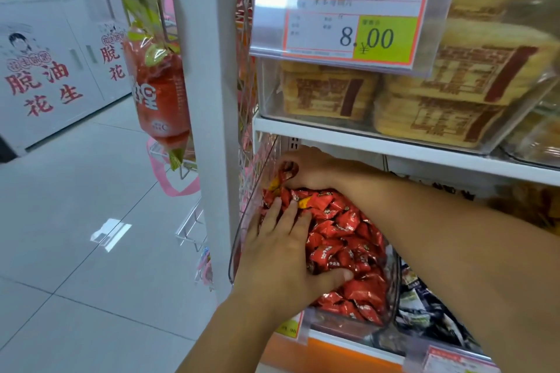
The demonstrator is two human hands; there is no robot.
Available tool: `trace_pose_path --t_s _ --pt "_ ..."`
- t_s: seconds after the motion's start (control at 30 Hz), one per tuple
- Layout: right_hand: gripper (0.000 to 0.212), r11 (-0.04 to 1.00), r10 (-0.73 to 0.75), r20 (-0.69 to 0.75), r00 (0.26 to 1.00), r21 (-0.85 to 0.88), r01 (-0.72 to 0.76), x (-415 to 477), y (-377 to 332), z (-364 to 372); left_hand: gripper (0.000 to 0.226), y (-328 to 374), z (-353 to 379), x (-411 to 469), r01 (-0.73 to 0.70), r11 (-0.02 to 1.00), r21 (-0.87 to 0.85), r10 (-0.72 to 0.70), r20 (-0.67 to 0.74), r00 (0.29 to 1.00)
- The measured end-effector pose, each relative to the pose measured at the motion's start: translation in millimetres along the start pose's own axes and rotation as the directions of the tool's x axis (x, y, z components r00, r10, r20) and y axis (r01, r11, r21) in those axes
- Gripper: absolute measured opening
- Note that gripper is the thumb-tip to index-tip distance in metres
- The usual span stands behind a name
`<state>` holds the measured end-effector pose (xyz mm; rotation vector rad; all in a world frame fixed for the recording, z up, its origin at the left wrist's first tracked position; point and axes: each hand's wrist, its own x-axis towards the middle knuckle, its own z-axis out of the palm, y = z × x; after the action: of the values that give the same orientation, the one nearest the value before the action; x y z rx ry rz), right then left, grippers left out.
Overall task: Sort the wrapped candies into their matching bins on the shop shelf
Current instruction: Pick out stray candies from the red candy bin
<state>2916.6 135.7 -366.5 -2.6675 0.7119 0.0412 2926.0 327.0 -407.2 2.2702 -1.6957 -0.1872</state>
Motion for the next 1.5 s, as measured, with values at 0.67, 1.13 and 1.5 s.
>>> trace_pose_path --t_s 0.67,1.13,1.5 --pt "0.027 0.937 -0.030 0.090 0.995 -0.344 0.060 -4.6 -22.6 1.4 0.094 -6.7 -11.3 -15.6 0.015 0.977 -0.213 -0.044 -0.133 0.990" --pt "0.019 0.850 -0.071 0.031 0.997 0.525 0.044 -83.2 -20.8 -32.2 0.059 -1.8 -24.1 -1.1 -0.052 0.833 -0.550 -0.172 -0.347 0.922" --pt "0.032 0.971 0.019 0.132 0.991 -0.239 0.013 -43.6 -9.9 -0.9 0.009 -0.8 -28.1 -13.4 0.017 0.805 -0.593 -0.320 -0.410 0.854"
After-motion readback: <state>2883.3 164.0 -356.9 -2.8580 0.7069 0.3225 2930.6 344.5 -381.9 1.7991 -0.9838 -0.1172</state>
